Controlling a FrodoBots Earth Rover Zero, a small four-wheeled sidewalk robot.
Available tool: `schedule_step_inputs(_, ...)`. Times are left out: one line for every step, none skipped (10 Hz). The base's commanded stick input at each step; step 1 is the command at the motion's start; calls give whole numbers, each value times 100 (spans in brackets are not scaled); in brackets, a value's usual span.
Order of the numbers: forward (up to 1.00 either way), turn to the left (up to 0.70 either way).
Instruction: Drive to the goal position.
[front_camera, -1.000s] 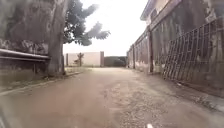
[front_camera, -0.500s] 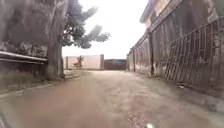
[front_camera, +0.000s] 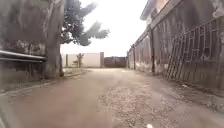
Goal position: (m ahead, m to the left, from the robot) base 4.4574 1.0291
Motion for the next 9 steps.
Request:
schedule_step_inputs(30, 0)
schedule_step_inputs(30, 0)
schedule_step_inputs(30, 0)
schedule_step_inputs(30, 0)
schedule_step_inputs(30, 0)
schedule_step_inputs(30, 0)
schedule_step_inputs(30, 0)
schedule_step_inputs(30, 0)
schedule_step_inputs(30, 0)
